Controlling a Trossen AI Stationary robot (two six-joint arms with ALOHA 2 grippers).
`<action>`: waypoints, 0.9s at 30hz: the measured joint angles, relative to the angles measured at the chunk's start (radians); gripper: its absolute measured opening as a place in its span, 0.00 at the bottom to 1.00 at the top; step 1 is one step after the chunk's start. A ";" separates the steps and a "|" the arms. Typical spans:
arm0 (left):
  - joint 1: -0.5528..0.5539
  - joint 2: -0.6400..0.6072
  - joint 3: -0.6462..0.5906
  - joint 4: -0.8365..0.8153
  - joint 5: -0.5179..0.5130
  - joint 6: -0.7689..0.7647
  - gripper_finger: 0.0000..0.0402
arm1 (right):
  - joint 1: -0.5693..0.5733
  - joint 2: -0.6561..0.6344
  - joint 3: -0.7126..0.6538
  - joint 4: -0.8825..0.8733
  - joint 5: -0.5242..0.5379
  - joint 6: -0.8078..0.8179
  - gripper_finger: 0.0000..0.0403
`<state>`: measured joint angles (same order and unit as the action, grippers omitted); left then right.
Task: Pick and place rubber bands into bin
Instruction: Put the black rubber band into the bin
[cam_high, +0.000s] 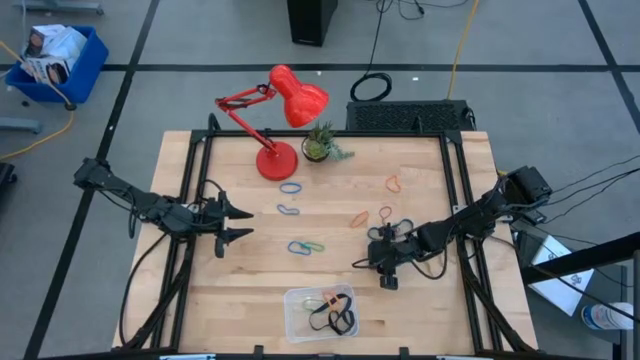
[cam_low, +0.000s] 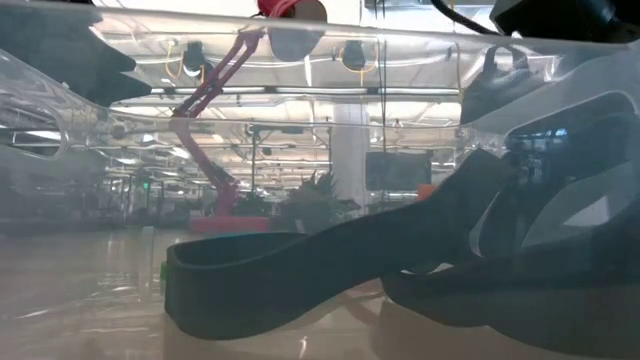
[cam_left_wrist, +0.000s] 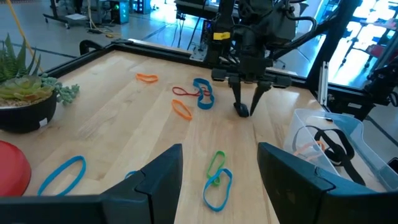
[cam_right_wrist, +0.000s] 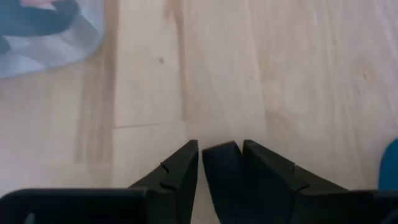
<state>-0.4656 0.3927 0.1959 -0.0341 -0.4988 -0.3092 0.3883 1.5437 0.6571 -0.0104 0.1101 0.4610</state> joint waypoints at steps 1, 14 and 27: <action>0.000 0.000 0.000 0.000 0.000 0.000 0.53 | 0.000 0.000 0.000 0.005 0.001 0.000 0.30; 0.000 0.000 0.000 0.000 -0.001 0.000 0.53 | 0.000 -0.002 0.002 -0.045 0.016 -0.061 0.29; 0.000 0.000 0.000 0.000 -0.001 0.000 0.53 | 0.000 -0.004 0.004 -0.072 0.017 -0.084 0.11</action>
<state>-0.4655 0.3924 0.1959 -0.0341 -0.4995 -0.3096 0.3882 1.5398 0.6609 -0.0826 0.1269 0.3771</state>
